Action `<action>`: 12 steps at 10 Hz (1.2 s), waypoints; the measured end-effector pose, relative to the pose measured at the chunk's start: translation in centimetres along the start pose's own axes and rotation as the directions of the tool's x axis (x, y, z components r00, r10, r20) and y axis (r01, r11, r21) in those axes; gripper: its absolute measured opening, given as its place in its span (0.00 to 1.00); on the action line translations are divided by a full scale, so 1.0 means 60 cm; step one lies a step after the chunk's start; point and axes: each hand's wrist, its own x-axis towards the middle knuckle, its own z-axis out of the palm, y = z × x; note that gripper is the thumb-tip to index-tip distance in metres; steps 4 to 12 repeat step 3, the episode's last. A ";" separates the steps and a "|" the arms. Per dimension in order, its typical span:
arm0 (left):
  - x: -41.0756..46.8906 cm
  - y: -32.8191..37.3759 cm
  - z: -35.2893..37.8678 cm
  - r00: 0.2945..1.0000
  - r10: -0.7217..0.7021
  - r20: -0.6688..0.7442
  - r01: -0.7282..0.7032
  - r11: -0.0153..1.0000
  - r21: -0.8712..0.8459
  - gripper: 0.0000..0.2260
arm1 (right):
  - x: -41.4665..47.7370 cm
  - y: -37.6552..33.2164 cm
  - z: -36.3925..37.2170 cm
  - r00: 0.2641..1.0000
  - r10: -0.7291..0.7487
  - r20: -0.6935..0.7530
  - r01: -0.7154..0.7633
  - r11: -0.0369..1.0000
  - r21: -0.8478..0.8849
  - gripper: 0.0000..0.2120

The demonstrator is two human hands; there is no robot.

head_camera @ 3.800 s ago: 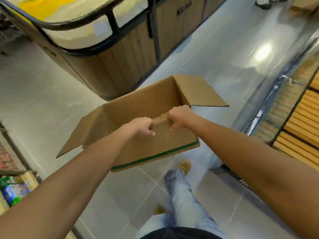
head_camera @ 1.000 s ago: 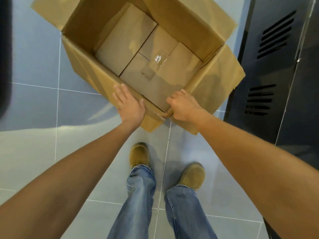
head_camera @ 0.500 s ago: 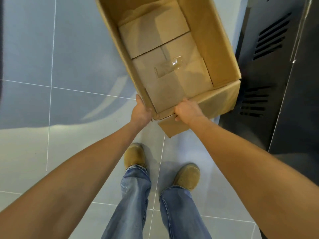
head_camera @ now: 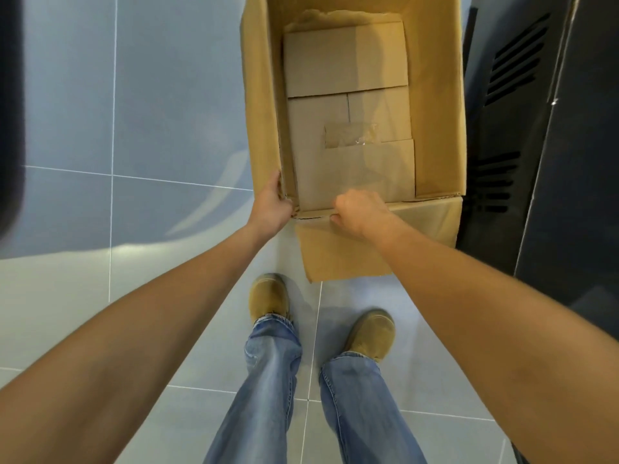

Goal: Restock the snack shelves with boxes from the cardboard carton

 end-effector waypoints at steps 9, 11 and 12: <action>-0.080 0.141 -0.031 0.990 0.095 0.100 -0.114 0.970 0.215 0.28 | -0.098 0.020 -0.079 0.987 0.160 0.015 -0.160 0.970 0.182 0.14; -0.080 0.141 -0.031 0.990 0.095 0.100 -0.114 0.970 0.215 0.28 | -0.098 0.020 -0.079 0.987 0.160 0.015 -0.160 0.970 0.182 0.14; -0.080 0.141 -0.031 0.990 0.095 0.100 -0.114 0.970 0.215 0.28 | -0.098 0.020 -0.079 0.987 0.160 0.015 -0.160 0.970 0.182 0.14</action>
